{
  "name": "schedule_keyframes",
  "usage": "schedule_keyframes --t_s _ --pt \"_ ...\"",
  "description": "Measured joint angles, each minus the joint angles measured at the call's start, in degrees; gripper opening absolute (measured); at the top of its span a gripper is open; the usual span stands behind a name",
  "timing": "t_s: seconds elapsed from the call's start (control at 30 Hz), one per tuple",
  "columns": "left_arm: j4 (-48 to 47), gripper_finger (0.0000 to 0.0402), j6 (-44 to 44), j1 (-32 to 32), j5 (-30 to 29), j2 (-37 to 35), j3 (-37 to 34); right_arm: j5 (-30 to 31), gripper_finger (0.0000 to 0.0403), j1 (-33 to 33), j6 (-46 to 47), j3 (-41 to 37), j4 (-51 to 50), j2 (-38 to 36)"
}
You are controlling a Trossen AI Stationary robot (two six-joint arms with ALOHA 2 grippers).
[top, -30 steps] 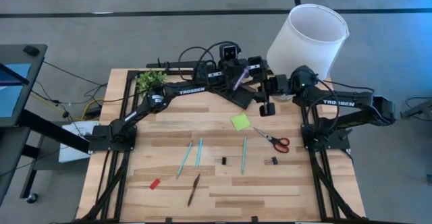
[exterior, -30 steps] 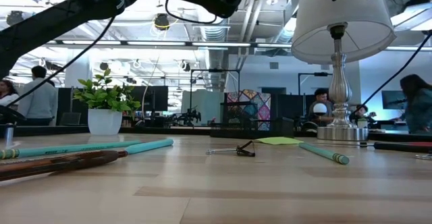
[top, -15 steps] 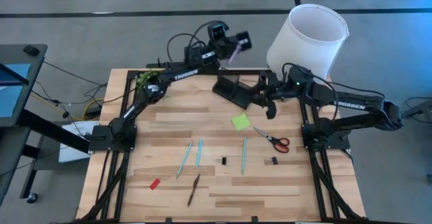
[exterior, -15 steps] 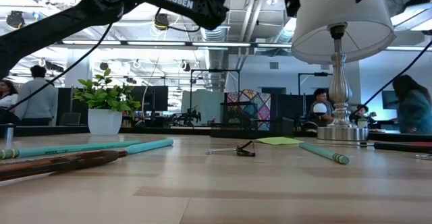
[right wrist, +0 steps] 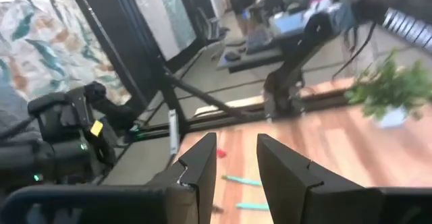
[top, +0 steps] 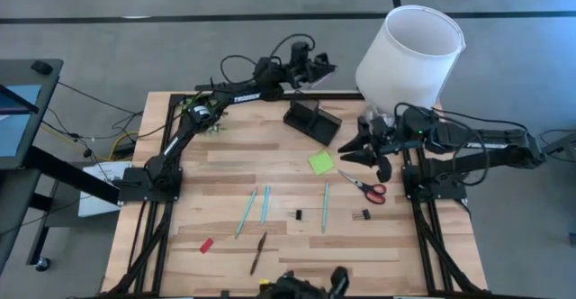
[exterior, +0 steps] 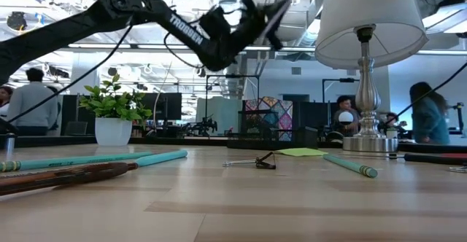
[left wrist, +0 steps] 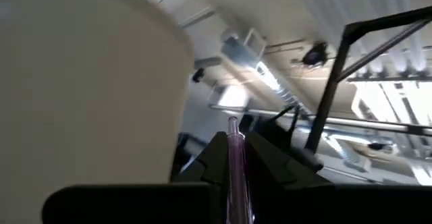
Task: Pick and place office supplies into organizer
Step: Put the purple pen into the black desk organizer
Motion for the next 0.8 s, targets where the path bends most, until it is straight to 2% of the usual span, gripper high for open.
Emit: schedule_keyframes --t_s 0.17,0.43,0.7,0.8 --pt "-6.95 0.0018 4.35 3.42 4.7 0.06 -3.88 2.25 0.0101 0.0 -6.34 0.0 -0.43 -2.01" --pt "-35.71 0.0018 14.26 6.56 14.43 0.02 -4.3 2.52 0.0101 -7.7 -17.73 0.0 -6.69 -5.66" --pt "-48.34 0.0018 17.42 6.47 15.65 0.02 -4.24 0.3 0.0101 -19.46 -20.79 0.0 -10.51 -9.44" --pt "-55.38 0.0018 21.63 6.47 15.23 0.02 -2.82 -0.33 0.0101 -22.96 -23.33 0.0 -11.66 -11.75"
